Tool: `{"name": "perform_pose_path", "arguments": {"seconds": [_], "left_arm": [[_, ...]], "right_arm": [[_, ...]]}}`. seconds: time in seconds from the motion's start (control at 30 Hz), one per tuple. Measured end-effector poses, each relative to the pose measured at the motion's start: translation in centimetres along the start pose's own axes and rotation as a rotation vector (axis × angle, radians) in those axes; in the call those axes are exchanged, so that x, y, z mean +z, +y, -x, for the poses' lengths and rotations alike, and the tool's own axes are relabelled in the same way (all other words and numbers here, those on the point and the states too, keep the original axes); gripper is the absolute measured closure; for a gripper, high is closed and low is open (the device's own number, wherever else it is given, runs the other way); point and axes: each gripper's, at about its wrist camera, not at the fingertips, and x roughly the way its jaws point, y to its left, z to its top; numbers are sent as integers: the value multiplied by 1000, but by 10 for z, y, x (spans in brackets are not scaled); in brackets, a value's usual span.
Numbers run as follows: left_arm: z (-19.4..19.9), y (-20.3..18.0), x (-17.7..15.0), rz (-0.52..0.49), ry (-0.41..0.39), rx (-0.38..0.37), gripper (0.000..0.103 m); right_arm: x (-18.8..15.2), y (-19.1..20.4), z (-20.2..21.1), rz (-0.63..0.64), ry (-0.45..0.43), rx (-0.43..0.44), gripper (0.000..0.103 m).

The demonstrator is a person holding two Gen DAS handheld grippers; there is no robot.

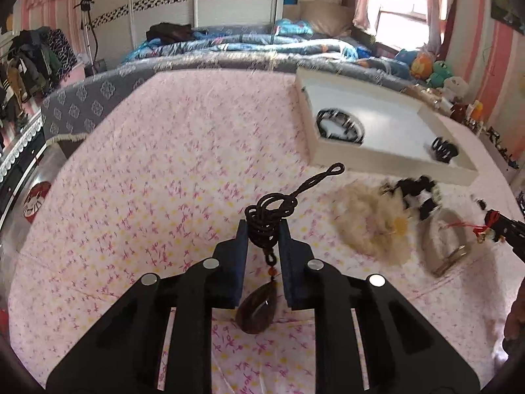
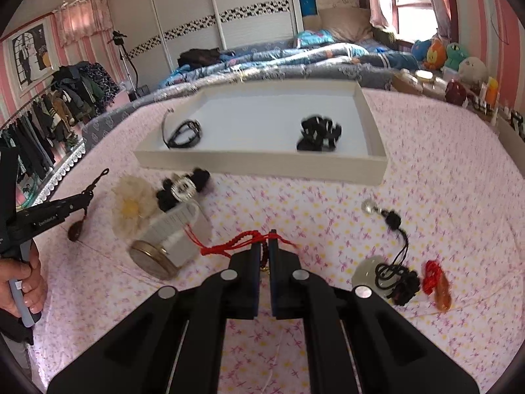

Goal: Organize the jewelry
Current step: 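Carry the pendant and red string in both grippers over the white tray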

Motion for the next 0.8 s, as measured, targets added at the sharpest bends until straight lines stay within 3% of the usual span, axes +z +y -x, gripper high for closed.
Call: {"name": "perform_pose_path", "arguments": {"seconds": [0.3, 0.8], "left_arm": [[31, -22, 30, -49, -100, -31, 86], [48, -77, 105, -83, -230, -115, 86]], "right_arm": [[16, -3, 23, 8, -64, 15, 99], [89, -23, 51, 28, -210, -16, 99]]}}
